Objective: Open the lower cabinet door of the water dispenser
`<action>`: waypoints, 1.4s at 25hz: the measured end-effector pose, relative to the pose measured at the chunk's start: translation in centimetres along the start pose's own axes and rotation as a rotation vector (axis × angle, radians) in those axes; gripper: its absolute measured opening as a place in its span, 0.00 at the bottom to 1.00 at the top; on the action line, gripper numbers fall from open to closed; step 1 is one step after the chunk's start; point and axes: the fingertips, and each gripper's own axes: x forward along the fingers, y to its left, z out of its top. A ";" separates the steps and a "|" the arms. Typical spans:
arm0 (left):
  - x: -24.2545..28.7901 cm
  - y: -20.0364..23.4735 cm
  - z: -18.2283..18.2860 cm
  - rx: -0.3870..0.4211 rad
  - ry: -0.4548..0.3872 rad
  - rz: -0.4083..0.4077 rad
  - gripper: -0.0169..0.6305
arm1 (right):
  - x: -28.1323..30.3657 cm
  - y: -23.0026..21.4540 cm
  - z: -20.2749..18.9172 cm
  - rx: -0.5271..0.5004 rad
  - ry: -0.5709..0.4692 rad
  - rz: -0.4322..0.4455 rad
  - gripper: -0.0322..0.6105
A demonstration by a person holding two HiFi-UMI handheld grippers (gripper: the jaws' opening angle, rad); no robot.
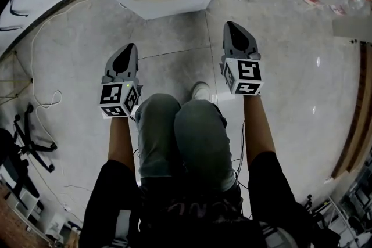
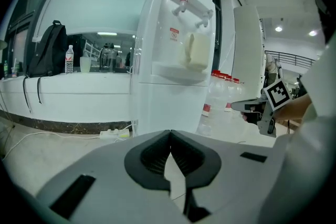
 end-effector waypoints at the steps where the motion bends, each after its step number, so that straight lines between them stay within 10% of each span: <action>1: 0.5 0.2 -0.4 0.006 -0.005 -0.003 0.04 | 0.4 -0.2 -0.6 -0.003 -0.001 -0.002 0.07; 18: 5.5 3.0 -5.6 0.047 -0.029 -0.006 0.04 | 7.6 -1.6 -4.5 -0.041 -0.063 0.012 0.08; 35: 6.3 4.7 -6.9 0.060 0.019 0.037 0.04 | 14.1 -1.4 -3.3 -0.015 -0.052 0.242 0.45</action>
